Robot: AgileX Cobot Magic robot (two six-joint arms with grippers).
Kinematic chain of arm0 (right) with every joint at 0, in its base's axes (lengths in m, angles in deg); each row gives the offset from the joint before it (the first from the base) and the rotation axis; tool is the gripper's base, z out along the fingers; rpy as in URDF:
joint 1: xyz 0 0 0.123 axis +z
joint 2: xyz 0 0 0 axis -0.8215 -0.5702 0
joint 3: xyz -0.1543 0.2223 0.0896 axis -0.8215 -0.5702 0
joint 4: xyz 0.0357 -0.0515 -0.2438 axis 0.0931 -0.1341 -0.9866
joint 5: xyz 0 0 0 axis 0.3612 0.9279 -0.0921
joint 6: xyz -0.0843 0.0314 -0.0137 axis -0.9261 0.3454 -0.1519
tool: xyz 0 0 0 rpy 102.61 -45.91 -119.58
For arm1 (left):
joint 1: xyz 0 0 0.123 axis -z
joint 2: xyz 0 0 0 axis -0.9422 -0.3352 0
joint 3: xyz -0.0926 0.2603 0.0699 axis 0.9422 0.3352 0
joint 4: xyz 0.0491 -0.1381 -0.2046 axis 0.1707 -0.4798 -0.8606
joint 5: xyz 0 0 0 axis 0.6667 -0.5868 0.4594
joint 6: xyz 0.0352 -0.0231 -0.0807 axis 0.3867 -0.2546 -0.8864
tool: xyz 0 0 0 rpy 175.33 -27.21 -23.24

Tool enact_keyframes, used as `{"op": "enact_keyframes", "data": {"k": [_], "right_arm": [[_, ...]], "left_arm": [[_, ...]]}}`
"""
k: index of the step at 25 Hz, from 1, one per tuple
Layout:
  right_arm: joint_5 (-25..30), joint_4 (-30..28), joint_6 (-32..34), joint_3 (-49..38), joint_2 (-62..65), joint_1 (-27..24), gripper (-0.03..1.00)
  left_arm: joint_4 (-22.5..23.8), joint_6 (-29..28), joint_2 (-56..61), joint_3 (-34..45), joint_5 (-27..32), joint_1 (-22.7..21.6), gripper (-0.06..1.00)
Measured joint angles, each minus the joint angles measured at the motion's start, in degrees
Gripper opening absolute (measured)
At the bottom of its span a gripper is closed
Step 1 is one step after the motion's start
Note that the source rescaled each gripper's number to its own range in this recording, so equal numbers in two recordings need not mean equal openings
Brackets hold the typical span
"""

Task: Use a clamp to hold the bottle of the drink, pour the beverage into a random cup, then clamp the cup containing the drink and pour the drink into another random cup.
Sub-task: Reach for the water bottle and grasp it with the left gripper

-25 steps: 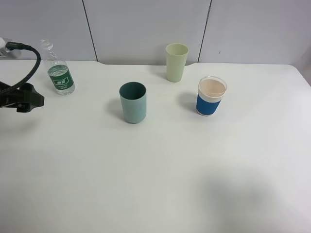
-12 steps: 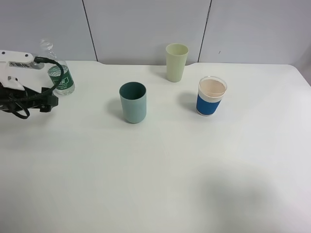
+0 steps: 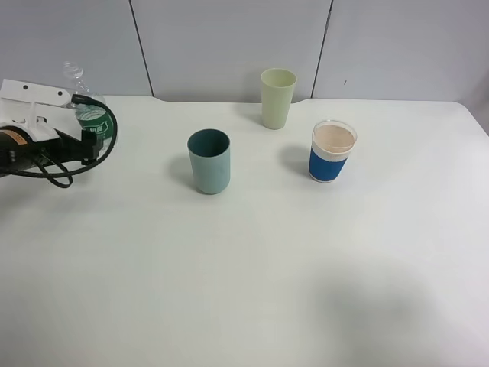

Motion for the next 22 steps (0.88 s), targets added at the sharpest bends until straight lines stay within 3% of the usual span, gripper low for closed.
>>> {"op": "enact_keyframes", "data": {"k": [11,22], "right_arm": [[0.0,0.0,0.0,0.0,0.0,0.0,0.71],[0.0,0.0,0.0,0.0,0.0,0.0,0.71]], "left_arm": [[2.2,-4.8,-9.2,-0.4,-18.9,0.0,1.0],[4.7,-5.0,-16.9,-9.1,-20.4,0.0,1.0]]}}
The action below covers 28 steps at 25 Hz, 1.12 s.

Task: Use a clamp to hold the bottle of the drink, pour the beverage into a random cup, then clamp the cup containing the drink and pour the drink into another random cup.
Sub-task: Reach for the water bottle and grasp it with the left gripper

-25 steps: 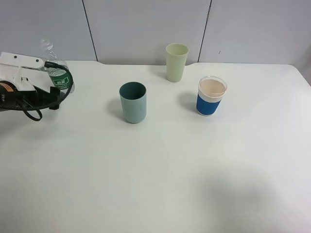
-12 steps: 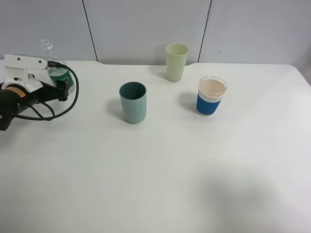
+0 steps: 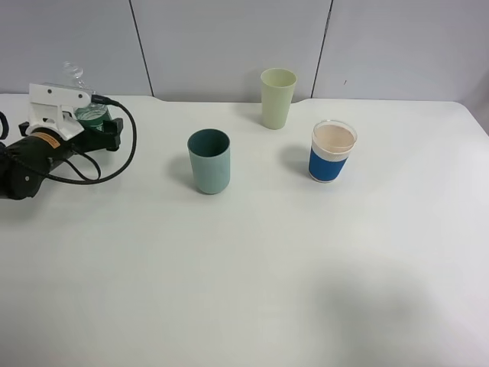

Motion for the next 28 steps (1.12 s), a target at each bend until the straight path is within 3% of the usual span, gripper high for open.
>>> {"op": "enact_keyframes", "data": {"k": [7,15,17,18,19,20,24,28], "right_arm": [[0.0,0.0,0.0,0.0,0.0,0.0,0.71],[0.0,0.0,0.0,0.0,0.0,0.0,0.71],[0.0,0.0,0.0,0.0,0.0,0.0,0.71],[0.0,0.0,0.0,0.0,0.0,0.0,0.71],[0.0,0.0,0.0,0.0,0.0,0.0,0.71],[0.0,0.0,0.0,0.0,0.0,0.0,0.71],[0.0,0.0,0.0,0.0,0.0,0.0,0.71],[0.0,0.0,0.0,0.0,0.0,0.0,0.71]], "left_arm": [[0.4,-2.7,-4.1,-6.4,0.1,-0.1,1.0],[0.4,-4.5,-5.0,-7.1,0.2,-0.1,0.98],[0.6,-4.5,-5.1,-7.1,0.2,-0.1,0.76],[0.6,-4.5,-5.1,-7.1,0.4,-0.1,0.52],[0.5,-4.5,-5.1,-7.1,0.5,-0.1,0.2],[0.7,-4.6,-5.1,-7.1,0.6,-0.1,0.01],[1.0,-4.6,-5.1,-7.1,0.8,-0.1,0.09],[1.7,-4.6,-5.1,-7.1,0.8,-0.1,0.09]]}}
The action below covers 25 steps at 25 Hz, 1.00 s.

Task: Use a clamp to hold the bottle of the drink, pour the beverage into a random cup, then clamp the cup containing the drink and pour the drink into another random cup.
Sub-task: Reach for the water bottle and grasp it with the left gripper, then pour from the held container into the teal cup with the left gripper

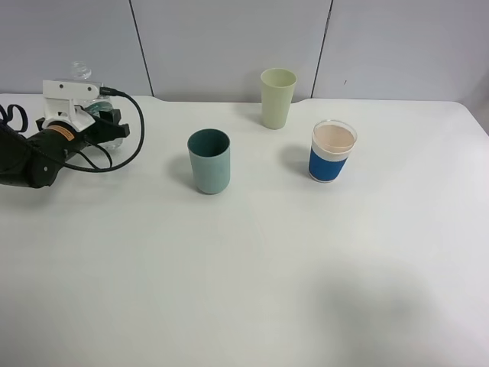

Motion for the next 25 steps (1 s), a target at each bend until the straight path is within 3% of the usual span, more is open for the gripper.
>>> {"op": "enact_keyframes", "data": {"k": [11,17,25], "right_arm": [[0.0,0.0,0.0,0.0,0.0,0.0,0.71],[0.0,0.0,0.0,0.0,0.0,0.0,0.71],[0.0,0.0,0.0,0.0,0.0,0.0,0.71]], "left_arm": [[-0.8,-0.4,8.1,0.8,10.3,0.9,0.09],[-7.9,4.7,15.7,3.4,14.3,3.5,0.09],[-27.5,25.0,22.8,6.2,18.9,9.2,0.09]]}}
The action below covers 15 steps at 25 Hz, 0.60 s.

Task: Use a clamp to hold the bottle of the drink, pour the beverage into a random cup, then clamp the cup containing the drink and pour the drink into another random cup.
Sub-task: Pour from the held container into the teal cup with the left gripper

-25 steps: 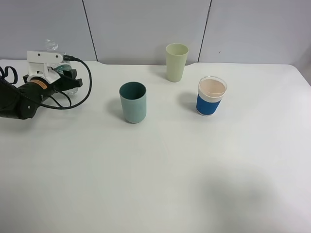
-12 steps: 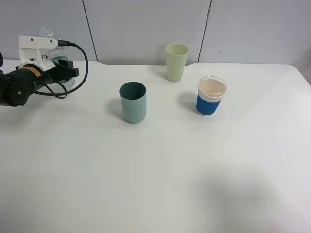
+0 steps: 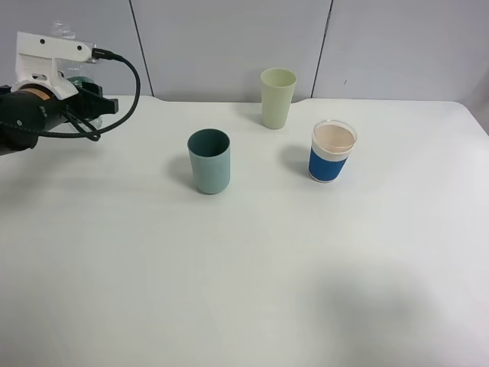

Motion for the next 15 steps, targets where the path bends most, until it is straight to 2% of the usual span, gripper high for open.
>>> {"op": "enact_keyframes", "data": {"k": [2,6,15], "right_arm": [[0.0,0.0,0.0,0.0,0.0,0.0,0.71],[0.0,0.0,0.0,0.0,0.0,0.0,0.71],[0.0,0.0,0.0,0.0,0.0,0.0,0.71]], "left_arm": [[-4.5,6.0,1.2,0.1,0.7,1.5,0.09],[-10.3,16.7,3.0,0.1,1.4,5.0,0.09],[-19.6,36.1,4.4,0.1,1.4,11.0,0.09]]}}
